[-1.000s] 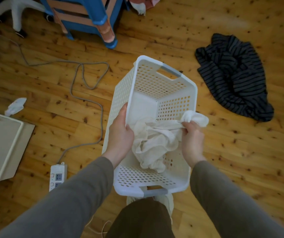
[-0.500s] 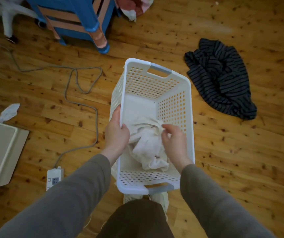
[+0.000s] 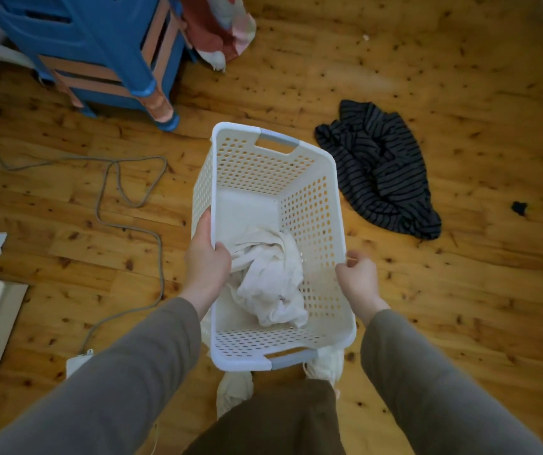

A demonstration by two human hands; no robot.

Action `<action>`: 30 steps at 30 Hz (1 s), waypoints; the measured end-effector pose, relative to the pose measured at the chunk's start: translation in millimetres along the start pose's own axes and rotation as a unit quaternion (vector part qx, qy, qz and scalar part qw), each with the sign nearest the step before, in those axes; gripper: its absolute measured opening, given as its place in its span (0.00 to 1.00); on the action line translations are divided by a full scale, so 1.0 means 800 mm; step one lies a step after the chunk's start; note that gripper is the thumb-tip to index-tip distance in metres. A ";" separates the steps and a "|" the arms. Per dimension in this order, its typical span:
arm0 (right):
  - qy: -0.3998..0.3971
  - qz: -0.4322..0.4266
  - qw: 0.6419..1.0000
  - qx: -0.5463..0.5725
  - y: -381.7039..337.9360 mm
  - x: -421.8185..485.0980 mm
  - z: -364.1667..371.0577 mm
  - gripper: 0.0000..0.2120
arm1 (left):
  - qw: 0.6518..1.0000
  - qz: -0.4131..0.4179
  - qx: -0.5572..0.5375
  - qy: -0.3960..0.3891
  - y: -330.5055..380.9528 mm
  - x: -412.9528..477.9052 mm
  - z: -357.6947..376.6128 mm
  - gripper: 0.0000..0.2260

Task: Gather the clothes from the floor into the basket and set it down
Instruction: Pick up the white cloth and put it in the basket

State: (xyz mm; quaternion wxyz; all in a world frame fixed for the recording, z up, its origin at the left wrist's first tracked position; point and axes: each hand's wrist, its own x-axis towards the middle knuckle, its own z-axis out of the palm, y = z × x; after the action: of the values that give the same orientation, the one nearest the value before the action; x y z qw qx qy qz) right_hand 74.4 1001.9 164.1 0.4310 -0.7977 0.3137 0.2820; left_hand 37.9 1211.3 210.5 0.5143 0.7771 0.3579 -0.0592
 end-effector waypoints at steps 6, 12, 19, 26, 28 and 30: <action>-0.004 -0.007 1.000 0.004 -0.046 0.072 -0.056 0.20 | 1.000 -0.013 -0.001 0.024 0.050 0.031 0.062 0.26; -0.019 -0.044 0.999 -0.004 -0.089 0.143 -0.099 0.21 | 0.998 -0.041 0.002 0.055 0.091 0.069 0.118 0.25; -0.035 -0.048 0.998 -0.017 -0.141 0.204 -0.090 0.20 | 0.996 -0.057 0.044 0.058 0.108 0.135 0.135 0.23; -0.030 -0.035 0.999 -0.017 -0.176 0.279 -0.065 0.19 | 0.990 -0.113 0.061 0.053 0.100 0.222 0.165 0.23; -0.022 -0.032 0.999 -0.018 -0.182 0.306 -0.059 0.19 | 0.990 -0.115 0.054 0.056 0.098 0.244 0.181 0.23; -0.017 -0.028 0.999 -0.011 -0.184 0.335 -0.053 0.18 | 0.990 -0.114 0.055 0.059 0.092 0.264 0.197 0.22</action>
State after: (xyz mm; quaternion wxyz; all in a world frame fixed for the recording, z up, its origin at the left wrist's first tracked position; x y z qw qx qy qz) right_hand 363.9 959.6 66.4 0.4349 -0.8061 0.2809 0.2867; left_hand 282.9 1167.6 96.0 0.4384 0.7603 0.4706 -0.0909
